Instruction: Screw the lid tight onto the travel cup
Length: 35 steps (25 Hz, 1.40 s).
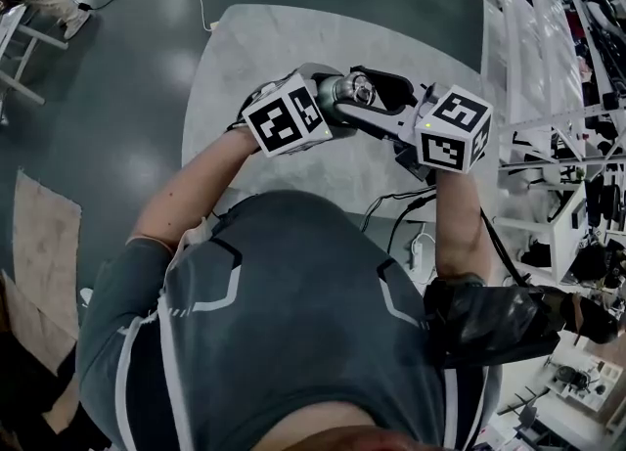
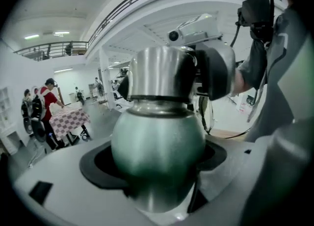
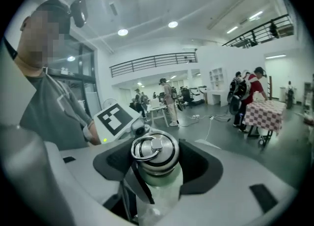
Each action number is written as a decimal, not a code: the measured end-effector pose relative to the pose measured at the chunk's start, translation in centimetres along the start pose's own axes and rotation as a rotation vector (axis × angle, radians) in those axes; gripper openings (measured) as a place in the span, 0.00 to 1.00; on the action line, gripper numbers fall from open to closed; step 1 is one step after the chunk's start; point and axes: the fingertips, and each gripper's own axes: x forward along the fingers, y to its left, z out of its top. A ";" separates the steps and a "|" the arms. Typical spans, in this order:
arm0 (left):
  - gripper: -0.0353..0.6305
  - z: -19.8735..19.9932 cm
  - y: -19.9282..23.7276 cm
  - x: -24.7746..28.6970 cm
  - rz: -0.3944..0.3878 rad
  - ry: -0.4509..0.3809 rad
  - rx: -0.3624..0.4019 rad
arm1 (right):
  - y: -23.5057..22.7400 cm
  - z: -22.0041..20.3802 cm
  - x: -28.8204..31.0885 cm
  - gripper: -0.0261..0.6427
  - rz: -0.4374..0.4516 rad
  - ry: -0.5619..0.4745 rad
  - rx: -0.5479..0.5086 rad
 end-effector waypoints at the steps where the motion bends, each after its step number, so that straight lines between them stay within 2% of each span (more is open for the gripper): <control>1: 0.66 -0.3 0.4 0.0 0.034 0.014 -0.005 | -0.3 0.0 0.2 0.48 -0.042 -0.009 0.032; 3: 0.66 -0.8 0.7 0.1 0.055 0.025 -0.013 | -0.6 -0.1 0.6 0.48 -0.101 -0.018 0.074; 5: 0.66 -0.6 0.2 0.0 0.021 0.003 -0.033 | -0.5 -0.1 0.7 0.48 -0.101 -0.032 0.103; 6: 0.66 -0.1 -0.2 -0.2 -0.007 -0.015 -0.045 | -0.1 0.1 0.3 0.48 -0.072 -0.045 0.103; 8: 0.66 1.1 -1.3 -1.2 -0.096 -0.054 -0.060 | 1.4 1.2 -1.0 0.50 0.043 -0.083 0.044; 11: 0.66 2.6 -3.2 -4.2 -0.306 -0.117 -0.060 | 4.3 3.7 -2.3 0.50 0.238 -0.156 -0.121; 13: 0.66 3.4 -4.7 -6.1 -0.436 -0.146 -0.036 | 5.5 4.8 -2.2 0.50 0.309 -0.189 -0.191; 15: 0.66 4.5 -6.1 -7.3 -0.527 -0.167 -0.033 | 6.3 5.4 -2.0 0.50 0.357 -0.212 -0.223; 18: 0.66 5.6 -6.9 -7.9 -0.585 -0.187 -0.050 | 7.6 6.2 -2.1 0.50 0.434 -0.234 -0.256; 21: 0.66 5.5 -7.3 -7.6 -0.595 -0.186 -0.051 | 7.8 6.4 -1.9 0.50 0.447 -0.233 -0.275; 24: 0.66 5.0 -7.0 -6.9 -0.568 -0.178 -0.060 | 7.1 5.8 -2.1 0.46 0.425 -0.238 -0.269; 26: 0.66 4.8 -6.3 -6.3 -0.514 -0.168 -0.073 | 6.2 5.5 -2.0 0.46 0.386 -0.240 -0.226; 28: 0.66 4.5 -4.7 -5.4 -0.391 -0.131 -0.089 | 4.7 5.2 -1.7 0.45 0.297 -0.239 -0.159; 30: 0.66 3.4 -2.1 -4.1 -0.184 -0.048 -0.074 | 2.7 4.6 -1.2 0.45 0.148 -0.223 -0.104; 32: 0.66 1.4 0.7 -3.1 0.036 0.060 -0.023 | 0.8 3.4 -0.4 0.45 -0.014 -0.194 -0.055; 33: 0.66 0.4 1.6 -2.8 0.103 0.096 -0.003 | 0.1 2.7 0.2 0.45 -0.071 -0.190 -0.024; 34: 0.66 -0.3 2.1 -2.6 0.130 0.111 0.004 | -0.4 2.2 0.6 0.45 -0.104 -0.195 0.006; 35: 0.66 -0.7 2.2 -2.5 0.123 0.108 -0.001 | -0.6 1.9 1.0 0.45 -0.117 -0.205 0.030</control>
